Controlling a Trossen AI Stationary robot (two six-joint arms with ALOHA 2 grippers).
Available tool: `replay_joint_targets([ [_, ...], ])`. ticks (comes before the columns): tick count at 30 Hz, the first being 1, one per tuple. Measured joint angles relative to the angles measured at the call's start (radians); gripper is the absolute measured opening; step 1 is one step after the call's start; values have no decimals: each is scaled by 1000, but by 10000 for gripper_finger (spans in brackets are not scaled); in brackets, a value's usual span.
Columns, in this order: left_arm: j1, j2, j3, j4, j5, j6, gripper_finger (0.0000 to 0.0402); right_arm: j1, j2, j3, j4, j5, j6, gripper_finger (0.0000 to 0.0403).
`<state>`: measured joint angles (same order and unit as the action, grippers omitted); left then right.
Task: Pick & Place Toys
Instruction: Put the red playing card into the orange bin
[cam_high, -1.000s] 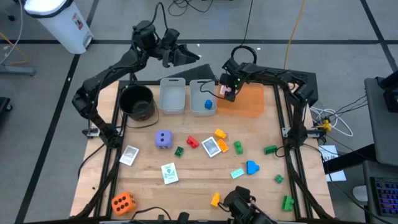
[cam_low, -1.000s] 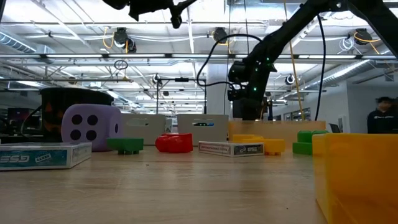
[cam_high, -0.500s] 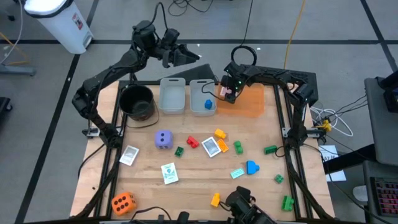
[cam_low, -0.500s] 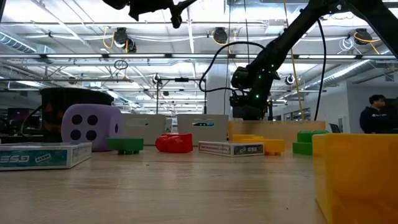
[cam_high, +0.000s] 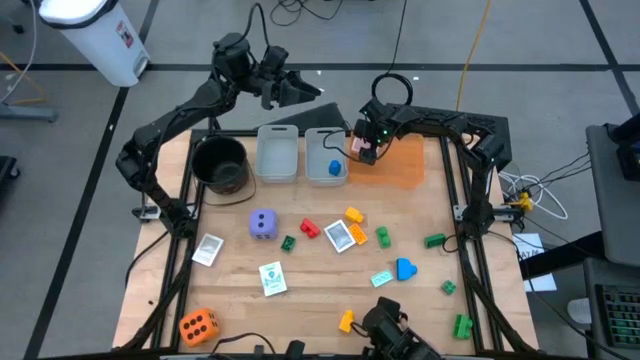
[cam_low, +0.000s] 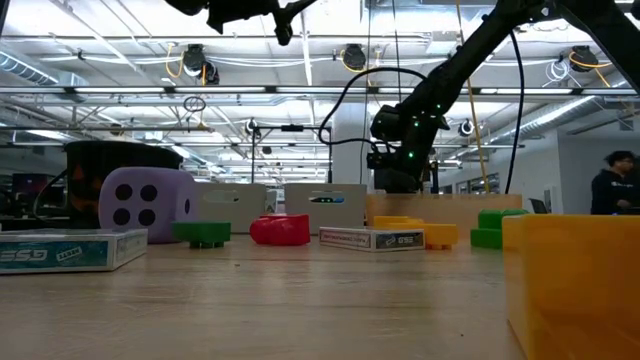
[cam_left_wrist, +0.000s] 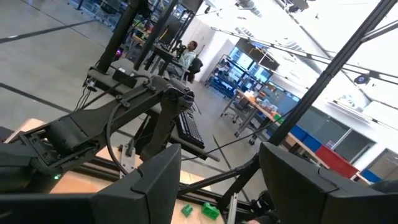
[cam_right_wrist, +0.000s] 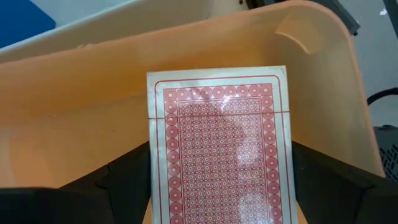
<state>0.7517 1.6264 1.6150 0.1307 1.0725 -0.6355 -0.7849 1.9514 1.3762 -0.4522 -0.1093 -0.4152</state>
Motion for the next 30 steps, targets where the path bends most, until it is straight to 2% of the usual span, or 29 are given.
replay_joint_targets([
  [30, 0, 0, 0, 0, -1, 0, 225, 0, 0, 0, -1, 0, -16, 313],
])
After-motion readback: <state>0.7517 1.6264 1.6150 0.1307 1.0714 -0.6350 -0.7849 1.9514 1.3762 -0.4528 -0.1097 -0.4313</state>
